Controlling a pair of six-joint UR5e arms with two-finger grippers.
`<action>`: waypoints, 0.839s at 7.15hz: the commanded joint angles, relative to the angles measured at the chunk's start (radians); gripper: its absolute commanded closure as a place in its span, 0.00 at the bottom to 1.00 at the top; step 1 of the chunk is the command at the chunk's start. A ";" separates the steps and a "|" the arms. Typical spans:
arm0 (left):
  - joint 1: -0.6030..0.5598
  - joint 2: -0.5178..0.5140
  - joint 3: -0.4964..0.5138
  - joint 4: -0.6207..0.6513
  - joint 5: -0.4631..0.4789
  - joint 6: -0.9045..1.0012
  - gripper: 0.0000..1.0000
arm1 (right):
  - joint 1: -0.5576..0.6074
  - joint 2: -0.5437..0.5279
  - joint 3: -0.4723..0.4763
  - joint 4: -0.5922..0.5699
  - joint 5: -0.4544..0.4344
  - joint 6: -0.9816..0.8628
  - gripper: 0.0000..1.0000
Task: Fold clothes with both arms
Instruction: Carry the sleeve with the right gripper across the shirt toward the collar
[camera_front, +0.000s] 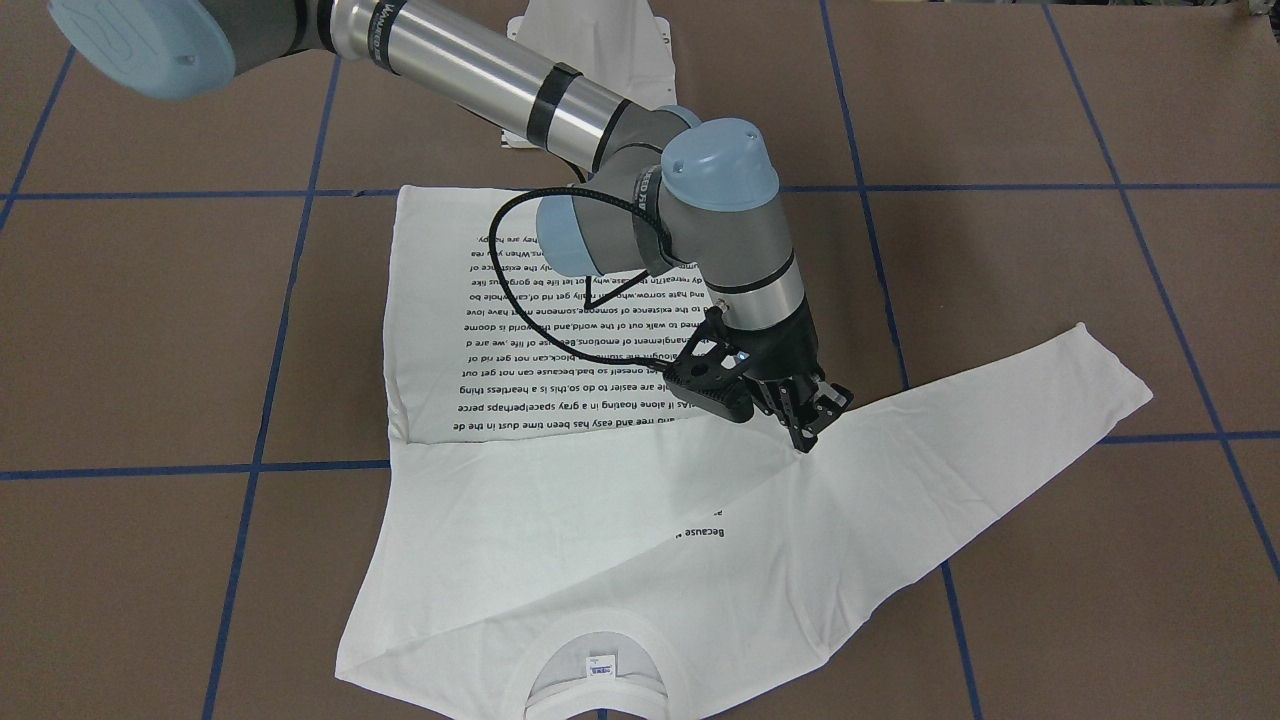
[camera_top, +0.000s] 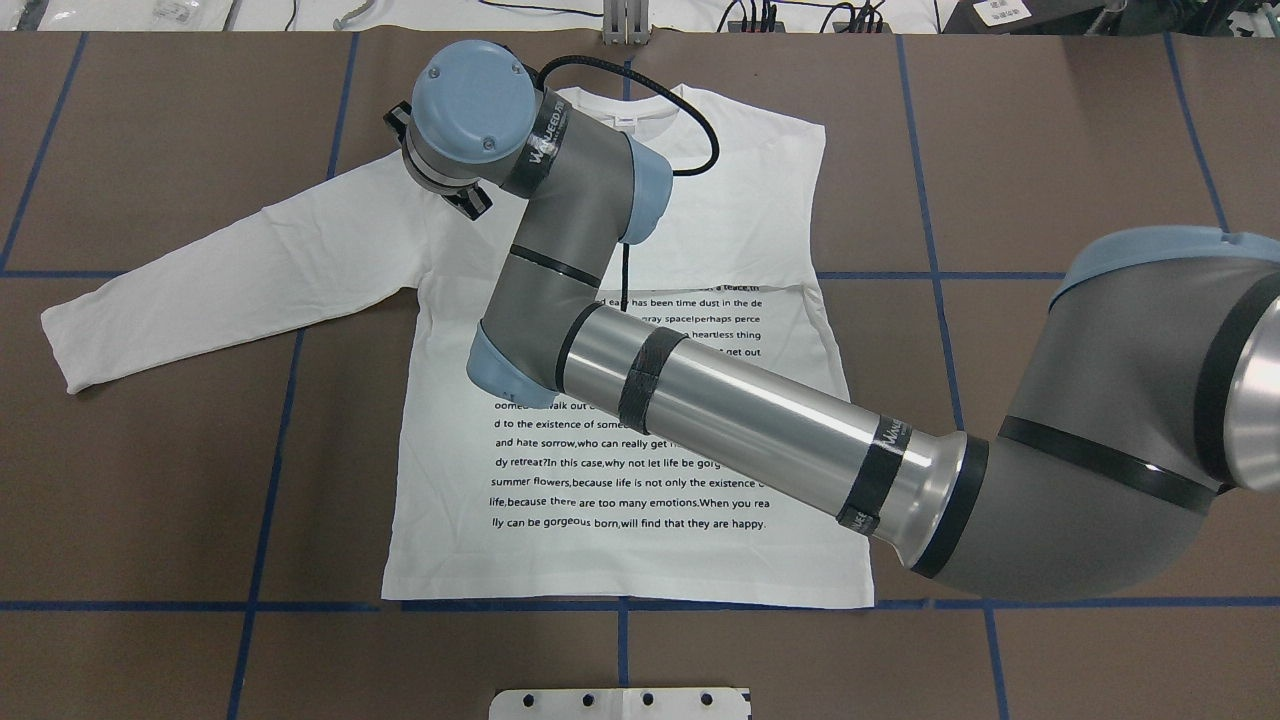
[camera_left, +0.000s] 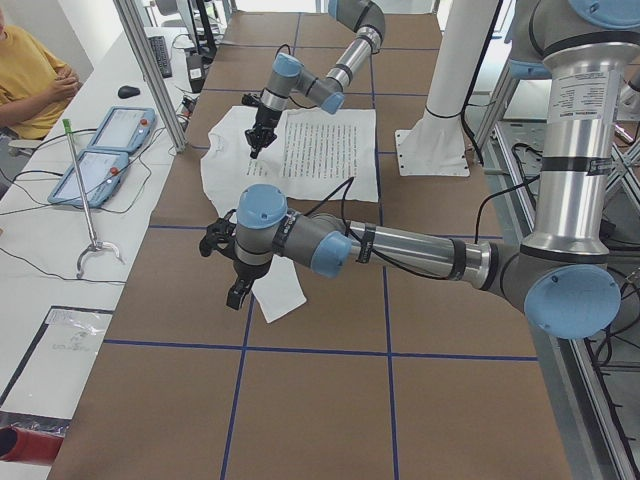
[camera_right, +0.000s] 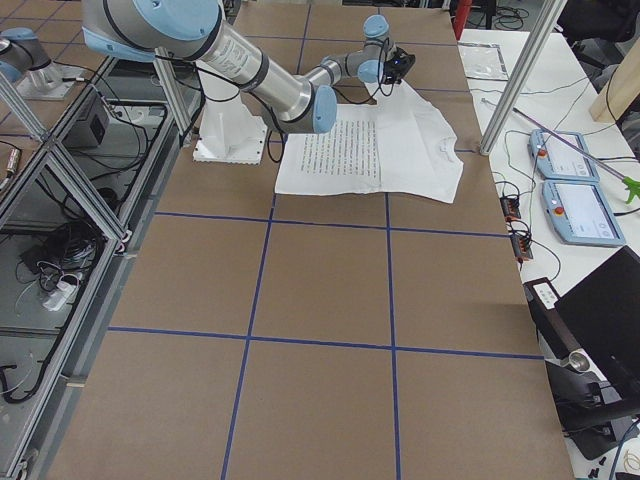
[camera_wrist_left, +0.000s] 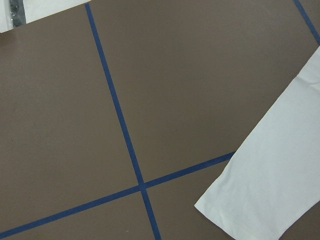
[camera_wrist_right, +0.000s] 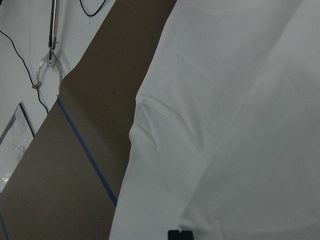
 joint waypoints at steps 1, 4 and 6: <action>0.002 0.001 0.006 0.000 -0.002 -0.007 0.00 | -0.007 0.003 -0.007 0.010 -0.035 0.016 0.01; 0.049 0.000 -0.002 0.000 -0.065 -0.022 0.00 | -0.009 0.021 -0.007 0.008 -0.033 0.022 0.00; 0.063 0.000 0.009 0.000 -0.095 -0.035 0.00 | 0.032 -0.092 0.152 -0.002 0.032 0.018 0.00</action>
